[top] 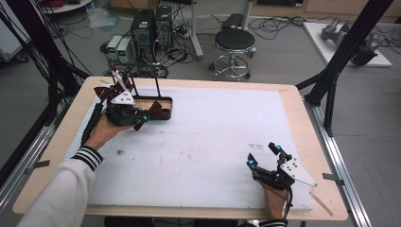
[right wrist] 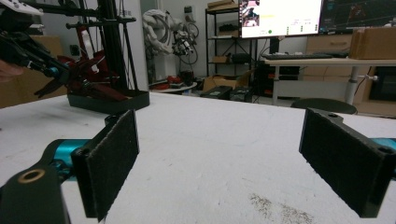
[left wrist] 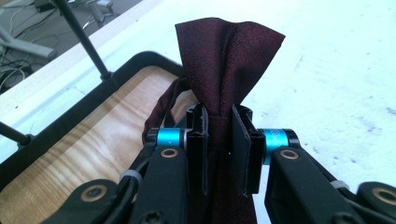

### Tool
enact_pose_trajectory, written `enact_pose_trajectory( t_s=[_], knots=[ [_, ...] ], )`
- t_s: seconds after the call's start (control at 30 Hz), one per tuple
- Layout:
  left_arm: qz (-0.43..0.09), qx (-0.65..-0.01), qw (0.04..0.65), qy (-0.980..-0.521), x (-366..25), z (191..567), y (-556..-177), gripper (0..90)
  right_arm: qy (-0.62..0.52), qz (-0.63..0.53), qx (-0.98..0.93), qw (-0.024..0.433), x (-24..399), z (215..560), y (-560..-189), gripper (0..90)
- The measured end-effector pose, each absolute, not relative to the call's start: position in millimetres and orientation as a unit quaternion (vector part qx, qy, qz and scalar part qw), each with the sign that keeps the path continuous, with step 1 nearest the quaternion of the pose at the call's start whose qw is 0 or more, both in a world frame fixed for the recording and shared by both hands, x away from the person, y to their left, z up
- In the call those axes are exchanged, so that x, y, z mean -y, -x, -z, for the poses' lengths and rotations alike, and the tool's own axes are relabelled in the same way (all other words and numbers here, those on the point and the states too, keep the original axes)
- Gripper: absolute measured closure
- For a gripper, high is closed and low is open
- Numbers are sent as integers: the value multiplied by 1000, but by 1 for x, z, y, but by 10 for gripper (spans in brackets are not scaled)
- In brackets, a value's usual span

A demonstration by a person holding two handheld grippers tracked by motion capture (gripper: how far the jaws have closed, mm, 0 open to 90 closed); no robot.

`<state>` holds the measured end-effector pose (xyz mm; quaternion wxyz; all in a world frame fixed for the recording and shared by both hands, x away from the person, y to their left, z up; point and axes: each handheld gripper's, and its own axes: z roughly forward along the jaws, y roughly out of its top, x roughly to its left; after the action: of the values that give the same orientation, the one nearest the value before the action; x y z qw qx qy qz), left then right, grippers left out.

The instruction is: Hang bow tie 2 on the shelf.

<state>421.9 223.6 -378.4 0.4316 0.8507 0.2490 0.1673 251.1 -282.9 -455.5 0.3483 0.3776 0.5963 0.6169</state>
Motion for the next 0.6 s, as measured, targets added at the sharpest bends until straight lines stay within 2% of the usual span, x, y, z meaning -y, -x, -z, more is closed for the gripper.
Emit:
enact_pose_trajectory(
  t_s=[0.6],
  knots=[
    [-202, -257, 515, -792, -237, 348, -406, 771, -377, -616, -598, 349, 283, 456, -251, 113]
  ],
)
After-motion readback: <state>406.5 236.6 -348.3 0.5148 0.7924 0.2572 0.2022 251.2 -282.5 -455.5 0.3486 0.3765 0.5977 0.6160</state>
